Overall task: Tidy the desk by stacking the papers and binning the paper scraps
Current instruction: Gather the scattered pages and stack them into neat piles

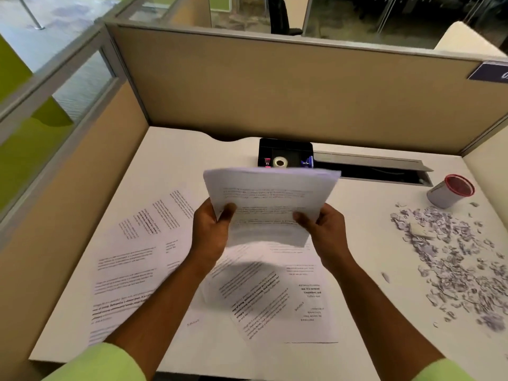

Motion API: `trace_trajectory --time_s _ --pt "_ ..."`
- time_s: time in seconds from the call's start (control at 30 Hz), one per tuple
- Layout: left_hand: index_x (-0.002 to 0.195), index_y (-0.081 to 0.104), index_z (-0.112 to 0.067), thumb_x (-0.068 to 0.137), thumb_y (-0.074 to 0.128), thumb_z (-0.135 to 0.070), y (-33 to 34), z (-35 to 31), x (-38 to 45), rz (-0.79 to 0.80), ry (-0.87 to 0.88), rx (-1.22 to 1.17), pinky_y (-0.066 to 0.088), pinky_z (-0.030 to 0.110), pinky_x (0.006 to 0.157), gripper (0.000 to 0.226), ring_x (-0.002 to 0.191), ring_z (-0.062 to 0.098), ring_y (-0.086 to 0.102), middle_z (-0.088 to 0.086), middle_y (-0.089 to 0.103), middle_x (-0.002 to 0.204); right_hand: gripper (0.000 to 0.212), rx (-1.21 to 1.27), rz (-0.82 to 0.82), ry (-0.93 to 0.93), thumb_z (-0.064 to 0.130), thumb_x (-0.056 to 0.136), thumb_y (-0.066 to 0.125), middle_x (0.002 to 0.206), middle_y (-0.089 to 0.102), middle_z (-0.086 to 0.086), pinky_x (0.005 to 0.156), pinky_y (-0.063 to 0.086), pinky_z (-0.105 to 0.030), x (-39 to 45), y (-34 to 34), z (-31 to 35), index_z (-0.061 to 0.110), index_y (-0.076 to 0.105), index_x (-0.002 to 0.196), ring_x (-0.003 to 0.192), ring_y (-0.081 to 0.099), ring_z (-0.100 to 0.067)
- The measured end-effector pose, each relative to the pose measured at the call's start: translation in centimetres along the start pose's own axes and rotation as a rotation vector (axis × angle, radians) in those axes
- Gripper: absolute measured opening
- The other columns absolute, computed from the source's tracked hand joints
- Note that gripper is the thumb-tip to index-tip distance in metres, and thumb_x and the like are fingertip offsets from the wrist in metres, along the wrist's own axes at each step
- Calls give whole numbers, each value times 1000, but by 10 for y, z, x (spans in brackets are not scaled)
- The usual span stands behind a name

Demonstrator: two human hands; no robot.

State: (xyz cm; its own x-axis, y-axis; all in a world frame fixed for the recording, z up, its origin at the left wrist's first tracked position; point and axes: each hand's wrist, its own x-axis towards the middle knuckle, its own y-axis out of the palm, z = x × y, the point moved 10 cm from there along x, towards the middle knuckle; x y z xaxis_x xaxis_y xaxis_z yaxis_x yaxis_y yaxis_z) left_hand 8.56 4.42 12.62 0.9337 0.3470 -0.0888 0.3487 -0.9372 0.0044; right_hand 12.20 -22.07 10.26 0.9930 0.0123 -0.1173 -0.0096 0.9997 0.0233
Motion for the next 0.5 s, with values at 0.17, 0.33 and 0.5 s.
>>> trace_trajectory --time_s 0.17,0.33,0.5 --pt "113 54 -38 94 63 -18 -2 8 -9 24 67 105 50 10 79 29 100 -6 60 -15 64 109 35 -127 -54 -30 16 91 76 115 72 0 91 61 -41 -11 4 -16 27 64 122 103 69 -13" --pt "111 51 -40 96 58 -13 1 34 -16 69 29 160 55 16 85 31 110 8 58 -10 60 111 45 -277 -70 -101 15 95 71 120 64 7 88 61 -28 -18 12 -19 27 52 134 113 63 -15" --pt "117 46 -39 99 55 -16 1 44 -8 66 -28 159 49 8 78 31 107 5 56 -12 58 112 76 -569 -249 -509 19 93 72 140 52 -7 86 53 -11 -35 15 39 38 27 150 111 56 -4"
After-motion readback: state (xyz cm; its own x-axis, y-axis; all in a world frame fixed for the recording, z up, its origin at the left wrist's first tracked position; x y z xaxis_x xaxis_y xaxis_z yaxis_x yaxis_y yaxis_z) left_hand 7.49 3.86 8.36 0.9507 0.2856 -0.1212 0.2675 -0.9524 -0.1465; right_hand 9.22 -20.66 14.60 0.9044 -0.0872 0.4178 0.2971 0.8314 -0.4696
